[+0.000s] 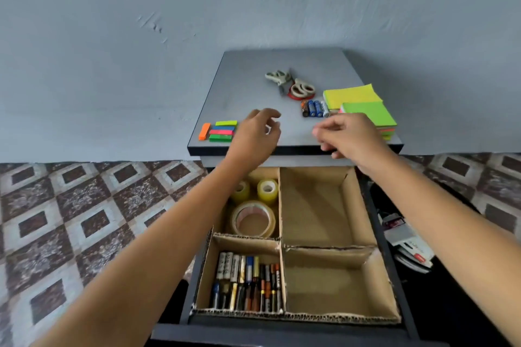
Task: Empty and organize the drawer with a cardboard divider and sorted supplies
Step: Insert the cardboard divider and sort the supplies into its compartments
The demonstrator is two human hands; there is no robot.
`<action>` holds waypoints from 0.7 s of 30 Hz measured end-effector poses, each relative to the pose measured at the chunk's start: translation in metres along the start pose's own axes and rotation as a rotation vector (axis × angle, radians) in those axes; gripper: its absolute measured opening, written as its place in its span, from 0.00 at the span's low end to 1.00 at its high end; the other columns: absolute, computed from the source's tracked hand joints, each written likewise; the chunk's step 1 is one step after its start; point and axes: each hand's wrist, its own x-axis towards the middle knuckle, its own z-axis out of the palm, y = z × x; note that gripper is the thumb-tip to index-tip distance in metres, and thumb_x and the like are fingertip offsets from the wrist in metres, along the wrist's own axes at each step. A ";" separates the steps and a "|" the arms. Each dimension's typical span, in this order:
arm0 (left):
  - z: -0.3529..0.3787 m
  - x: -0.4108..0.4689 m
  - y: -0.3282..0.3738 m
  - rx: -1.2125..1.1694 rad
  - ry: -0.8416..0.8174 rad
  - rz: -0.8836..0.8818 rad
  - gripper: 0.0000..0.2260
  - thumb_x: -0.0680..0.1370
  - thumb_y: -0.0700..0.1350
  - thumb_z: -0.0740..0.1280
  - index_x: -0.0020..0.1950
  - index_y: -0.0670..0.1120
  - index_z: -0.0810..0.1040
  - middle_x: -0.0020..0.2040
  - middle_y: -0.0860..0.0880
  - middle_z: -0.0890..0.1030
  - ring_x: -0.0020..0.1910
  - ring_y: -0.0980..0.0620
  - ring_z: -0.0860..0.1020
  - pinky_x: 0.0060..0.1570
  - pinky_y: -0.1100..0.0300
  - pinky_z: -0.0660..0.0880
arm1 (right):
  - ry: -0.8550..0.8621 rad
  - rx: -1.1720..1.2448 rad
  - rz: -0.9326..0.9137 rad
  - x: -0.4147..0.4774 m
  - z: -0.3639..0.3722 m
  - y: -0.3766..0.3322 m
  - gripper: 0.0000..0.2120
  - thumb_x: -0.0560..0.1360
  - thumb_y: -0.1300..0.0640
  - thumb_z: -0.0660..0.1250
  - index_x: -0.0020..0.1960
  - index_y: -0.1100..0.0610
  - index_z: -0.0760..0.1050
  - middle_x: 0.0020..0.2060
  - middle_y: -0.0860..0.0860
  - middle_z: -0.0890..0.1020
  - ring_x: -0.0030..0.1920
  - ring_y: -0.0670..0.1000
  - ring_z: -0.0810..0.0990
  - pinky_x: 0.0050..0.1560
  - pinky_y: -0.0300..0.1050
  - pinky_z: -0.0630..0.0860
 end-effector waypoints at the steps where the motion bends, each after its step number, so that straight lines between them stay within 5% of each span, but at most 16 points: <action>1: 0.004 0.015 0.007 0.033 -0.044 0.015 0.13 0.79 0.43 0.61 0.62 0.44 0.75 0.55 0.46 0.76 0.50 0.50 0.76 0.49 0.65 0.69 | 0.024 -0.036 0.002 0.013 -0.007 0.000 0.01 0.73 0.59 0.69 0.43 0.56 0.79 0.34 0.54 0.81 0.33 0.50 0.78 0.30 0.40 0.74; 7: 0.035 0.085 0.036 0.233 -0.212 -0.127 0.13 0.78 0.40 0.59 0.60 0.37 0.74 0.58 0.38 0.77 0.57 0.40 0.75 0.52 0.56 0.70 | 0.012 -0.293 0.029 0.070 -0.032 -0.003 0.04 0.73 0.59 0.68 0.46 0.59 0.80 0.29 0.53 0.79 0.26 0.46 0.75 0.23 0.34 0.69; 14: 0.057 0.109 0.035 0.280 -0.262 -0.264 0.12 0.75 0.34 0.58 0.57 0.34 0.74 0.55 0.37 0.79 0.55 0.40 0.77 0.46 0.55 0.73 | 0.021 -0.405 0.006 0.108 -0.030 -0.010 0.11 0.72 0.64 0.62 0.49 0.69 0.79 0.44 0.63 0.83 0.48 0.60 0.83 0.33 0.42 0.71; 18: 0.058 0.118 0.028 0.298 -0.290 -0.254 0.05 0.76 0.37 0.59 0.46 0.36 0.73 0.49 0.38 0.79 0.48 0.42 0.77 0.41 0.55 0.73 | 0.031 -0.488 0.003 0.123 -0.025 -0.011 0.12 0.72 0.64 0.61 0.49 0.67 0.79 0.43 0.63 0.83 0.41 0.60 0.82 0.37 0.46 0.76; 21: 0.056 0.121 0.026 0.385 -0.341 -0.205 0.12 0.76 0.38 0.61 0.33 0.42 0.65 0.35 0.46 0.73 0.40 0.47 0.72 0.32 0.61 0.68 | -0.024 -0.562 0.012 0.131 -0.017 -0.012 0.11 0.72 0.63 0.62 0.49 0.68 0.79 0.38 0.60 0.81 0.32 0.56 0.75 0.37 0.43 0.71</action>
